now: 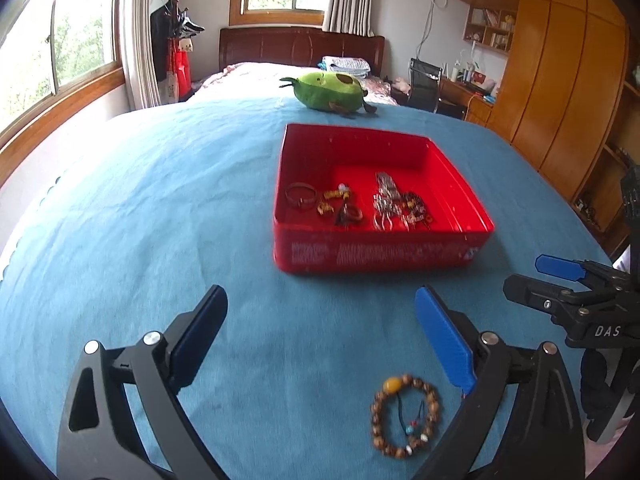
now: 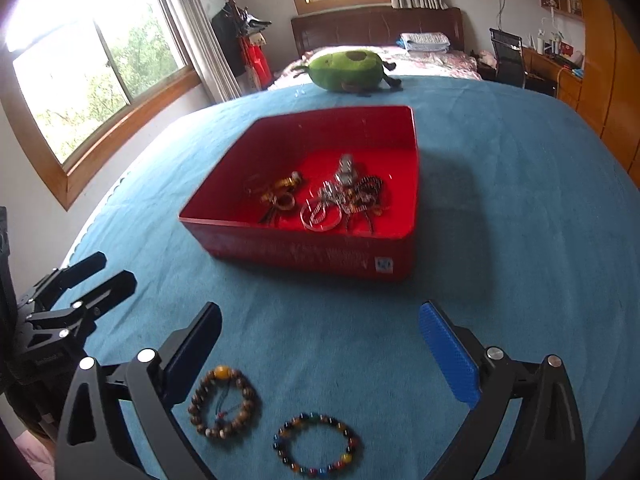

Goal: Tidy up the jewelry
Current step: 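Move both open tools back toward the two bead bracelets, then grasp the wooden bead bracelet with the left tool while the right tool grasps the multicolour bracelet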

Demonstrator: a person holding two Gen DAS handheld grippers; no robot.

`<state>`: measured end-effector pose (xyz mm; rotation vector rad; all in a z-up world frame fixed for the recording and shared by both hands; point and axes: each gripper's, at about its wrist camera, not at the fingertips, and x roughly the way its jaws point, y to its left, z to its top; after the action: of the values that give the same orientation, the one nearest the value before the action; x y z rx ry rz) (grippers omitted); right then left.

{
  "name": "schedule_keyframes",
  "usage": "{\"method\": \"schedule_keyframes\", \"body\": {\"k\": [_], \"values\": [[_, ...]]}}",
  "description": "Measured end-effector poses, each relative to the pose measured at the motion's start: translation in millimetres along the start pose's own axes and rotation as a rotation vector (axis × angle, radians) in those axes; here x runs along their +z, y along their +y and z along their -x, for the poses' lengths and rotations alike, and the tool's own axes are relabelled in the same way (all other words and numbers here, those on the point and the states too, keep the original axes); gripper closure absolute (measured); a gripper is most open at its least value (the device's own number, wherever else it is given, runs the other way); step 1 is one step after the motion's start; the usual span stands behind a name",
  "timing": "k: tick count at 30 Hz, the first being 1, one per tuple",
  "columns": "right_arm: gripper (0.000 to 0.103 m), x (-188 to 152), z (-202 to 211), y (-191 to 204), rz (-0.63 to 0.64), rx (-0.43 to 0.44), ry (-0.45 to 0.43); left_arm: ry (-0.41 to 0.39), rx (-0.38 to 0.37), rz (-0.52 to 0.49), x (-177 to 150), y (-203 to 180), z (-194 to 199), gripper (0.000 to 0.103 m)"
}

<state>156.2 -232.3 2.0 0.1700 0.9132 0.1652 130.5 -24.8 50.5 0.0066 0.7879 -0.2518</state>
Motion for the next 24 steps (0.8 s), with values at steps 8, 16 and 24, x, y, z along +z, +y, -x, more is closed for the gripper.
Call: {"method": "schedule_keyframes", "body": {"k": [8,16,24], "values": [[0.004,-37.2,-8.0,-18.2,-0.03,0.035,0.13,0.126,-0.02,-0.035,-33.0,0.4,-3.4,0.009],[0.008,-58.4,4.7,-34.9,-0.104,0.113,0.125,0.21,-0.043,-0.077,-60.7,-13.8,-12.1,0.009],[0.03,-68.7,4.7,-26.3,-0.047,0.108,0.144,0.256,-0.058,-0.147,-73.9,-38.0,-25.5,0.009]]}}
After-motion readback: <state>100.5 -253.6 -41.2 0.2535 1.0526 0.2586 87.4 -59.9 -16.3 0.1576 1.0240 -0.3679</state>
